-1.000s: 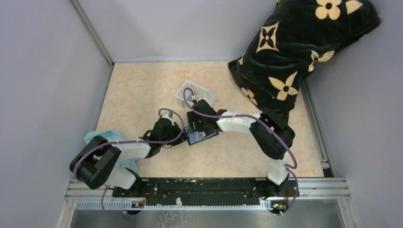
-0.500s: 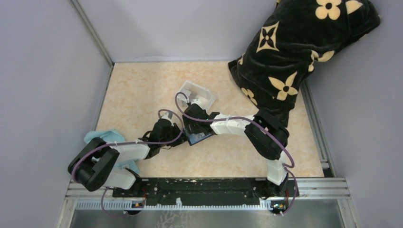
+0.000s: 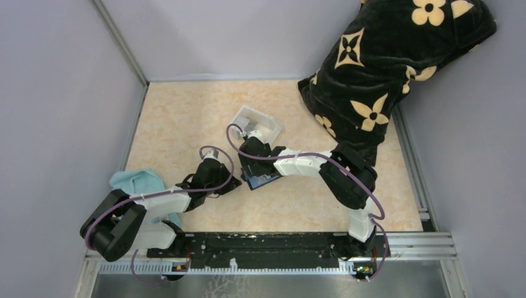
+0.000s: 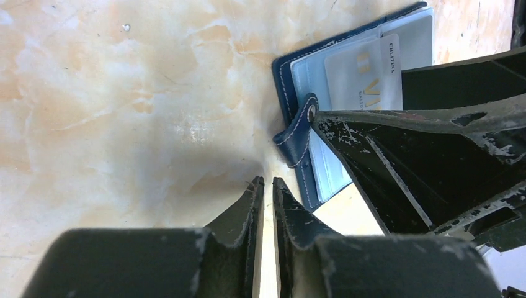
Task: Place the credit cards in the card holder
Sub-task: Insert the credit card into the card holder.
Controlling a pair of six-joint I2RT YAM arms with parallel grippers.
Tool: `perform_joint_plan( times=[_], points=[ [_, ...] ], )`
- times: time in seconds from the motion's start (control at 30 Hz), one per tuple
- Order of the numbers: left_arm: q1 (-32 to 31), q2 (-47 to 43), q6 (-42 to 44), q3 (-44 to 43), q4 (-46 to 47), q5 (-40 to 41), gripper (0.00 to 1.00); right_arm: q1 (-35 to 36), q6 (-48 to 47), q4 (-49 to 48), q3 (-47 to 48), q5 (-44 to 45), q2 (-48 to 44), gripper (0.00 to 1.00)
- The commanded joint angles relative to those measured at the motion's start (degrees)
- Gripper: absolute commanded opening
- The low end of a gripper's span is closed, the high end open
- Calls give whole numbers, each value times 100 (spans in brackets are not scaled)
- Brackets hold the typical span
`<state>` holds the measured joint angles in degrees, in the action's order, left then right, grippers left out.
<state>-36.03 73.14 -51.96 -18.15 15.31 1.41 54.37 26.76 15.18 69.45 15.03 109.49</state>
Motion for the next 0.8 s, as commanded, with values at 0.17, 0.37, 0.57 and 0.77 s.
perform_joint_plan(
  times=[0.17,0.37,0.57,0.77],
  points=[
    [-36,202,-81,-18,-333,161,17,-84,-347,908,-337,9,115,77],
    [-36,519,-70,-213,-249,23,17,-78,-402,751,-555,-168,-8,85],
    [-36,673,-71,-311,-193,-18,17,-81,-475,778,-592,-107,65,83],
    [-36,790,-91,-297,-98,-59,17,-80,-499,727,-642,-82,152,76]
  ],
)
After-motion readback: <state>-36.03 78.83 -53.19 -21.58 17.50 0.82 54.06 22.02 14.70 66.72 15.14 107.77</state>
